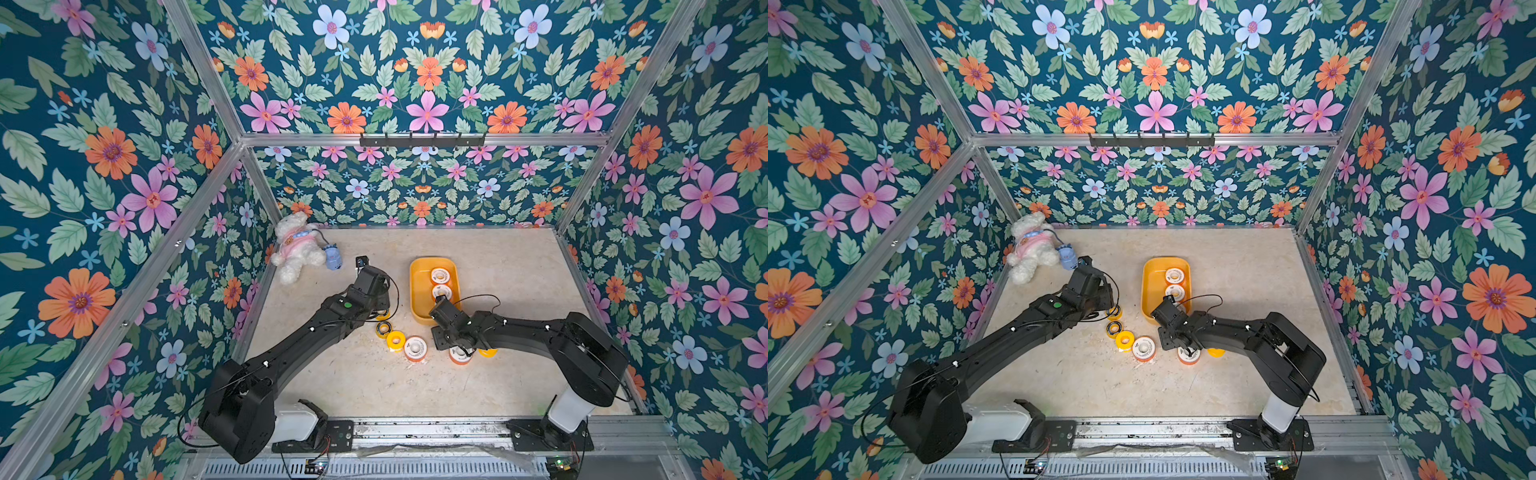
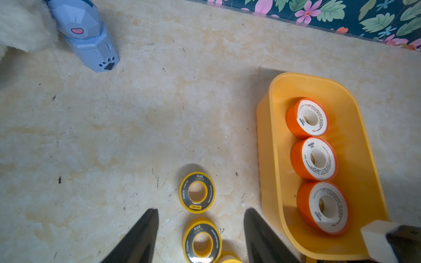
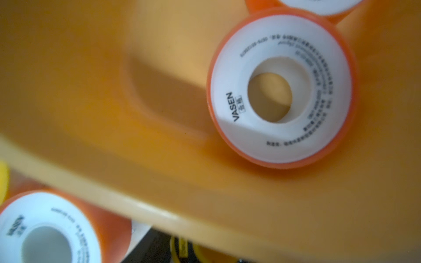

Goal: Put the sealing tape into the storage box
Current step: Pick up the sealing tape at the center of the board, then place the sealing tape in the storage box.

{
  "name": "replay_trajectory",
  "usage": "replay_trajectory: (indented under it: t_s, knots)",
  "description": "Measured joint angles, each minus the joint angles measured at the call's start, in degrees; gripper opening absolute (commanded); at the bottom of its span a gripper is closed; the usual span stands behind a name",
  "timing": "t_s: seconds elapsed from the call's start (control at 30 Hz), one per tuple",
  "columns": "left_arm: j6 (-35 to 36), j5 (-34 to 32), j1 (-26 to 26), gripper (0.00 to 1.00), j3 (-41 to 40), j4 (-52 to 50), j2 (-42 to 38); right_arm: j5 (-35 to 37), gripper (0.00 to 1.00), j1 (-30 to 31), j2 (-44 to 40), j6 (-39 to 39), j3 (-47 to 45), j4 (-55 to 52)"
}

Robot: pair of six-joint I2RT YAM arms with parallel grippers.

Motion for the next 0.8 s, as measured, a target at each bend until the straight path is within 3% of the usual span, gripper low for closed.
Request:
replay_trajectory:
  t_s: [0.5, 0.8]
  knots:
    - [-0.1, -0.6, 0.0, 0.66, 0.0, 0.0, -0.5, -14.8, 0.59, 0.0, -9.8, -1.2, 0.0, 3.9]
    - [-0.2, -0.6, 0.0, 0.66, 0.0, 0.0, -0.5, -23.5, 0.59, -4.7, -7.9, -2.4, 7.0, 7.8]
